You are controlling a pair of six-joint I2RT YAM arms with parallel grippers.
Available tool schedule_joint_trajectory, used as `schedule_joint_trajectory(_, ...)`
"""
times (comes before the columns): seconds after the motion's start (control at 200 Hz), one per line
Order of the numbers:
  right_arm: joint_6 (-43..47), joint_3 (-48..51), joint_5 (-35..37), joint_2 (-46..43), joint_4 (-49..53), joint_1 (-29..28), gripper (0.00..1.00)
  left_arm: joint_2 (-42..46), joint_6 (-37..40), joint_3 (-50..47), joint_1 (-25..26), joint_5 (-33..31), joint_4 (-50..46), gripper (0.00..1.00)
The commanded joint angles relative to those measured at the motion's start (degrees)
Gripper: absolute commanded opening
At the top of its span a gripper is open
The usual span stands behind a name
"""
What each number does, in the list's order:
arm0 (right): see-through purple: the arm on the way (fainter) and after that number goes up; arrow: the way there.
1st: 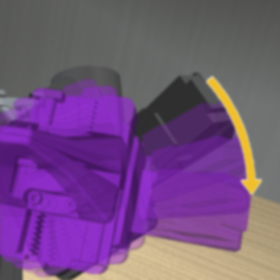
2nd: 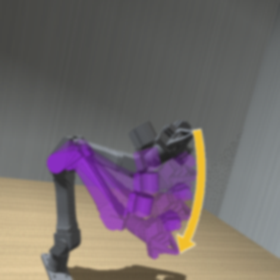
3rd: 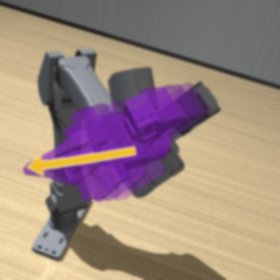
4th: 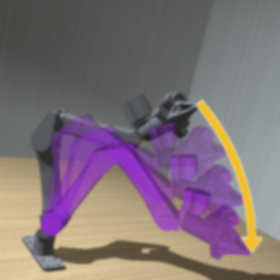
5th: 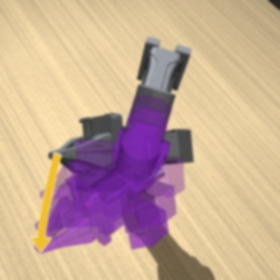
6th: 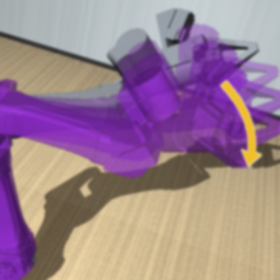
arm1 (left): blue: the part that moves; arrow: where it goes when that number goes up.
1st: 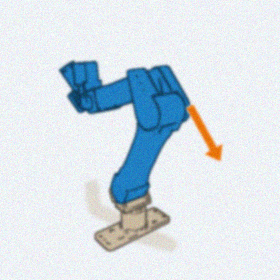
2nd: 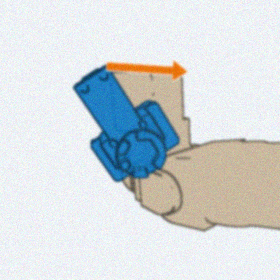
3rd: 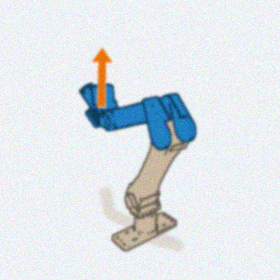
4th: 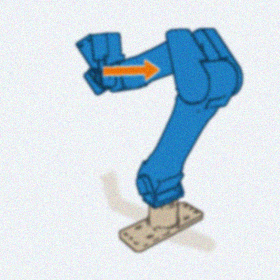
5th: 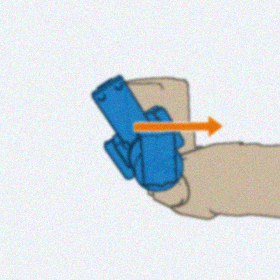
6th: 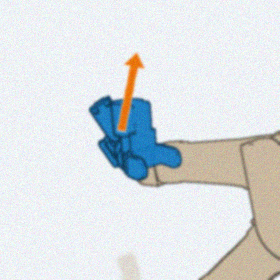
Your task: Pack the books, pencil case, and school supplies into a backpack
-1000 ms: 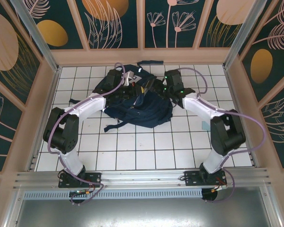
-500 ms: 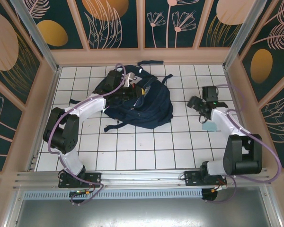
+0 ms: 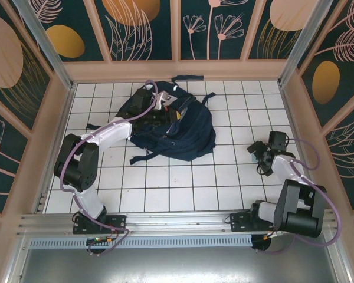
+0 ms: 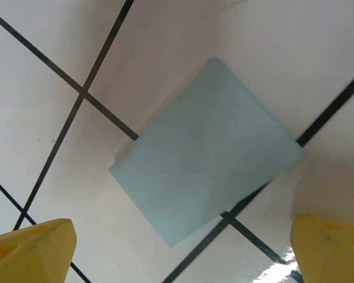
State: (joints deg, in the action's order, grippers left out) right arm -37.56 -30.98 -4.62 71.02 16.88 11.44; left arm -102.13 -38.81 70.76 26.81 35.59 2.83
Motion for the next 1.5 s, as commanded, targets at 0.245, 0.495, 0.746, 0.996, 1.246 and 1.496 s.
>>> schedule_joint_trajectory(0.245,1.96,-10.2,1.95,17.06,-9.25,-2.58,0.94,4.85,0.57,-1.05,0.61,2.04,2.95,0.0)
schedule_joint_trajectory(0.495,8.45,-22.32,8.1,27.35,-5.15,-9.01,0.92,6.95,0.14,-2.64,0.61,0.42,2.42,0.0)
schedule_joint_trajectory(0.746,11.26,-22.24,16.83,28.2,-1.67,-10.54,0.87,6.64,-0.39,-2.62,0.61,0.84,3.25,0.0)
schedule_joint_trajectory(0.996,11.48,-21.44,13.54,26.12,-4.21,-6.18,0.75,6.57,0.03,-2.31,0.6,1.04,2.79,0.0)
schedule_joint_trajectory(1.246,12.17,-23.52,8.88,28.04,-3.11,-6.19,0.66,6.66,-0.23,-2.47,0.61,0.83,2.87,0.0)
schedule_joint_trajectory(1.496,10.84,-20.51,10.24,26.96,-2.32,-7.61,0.73,6.77,-0.22,-2.43,0.61,0.8,2.71,0.0)
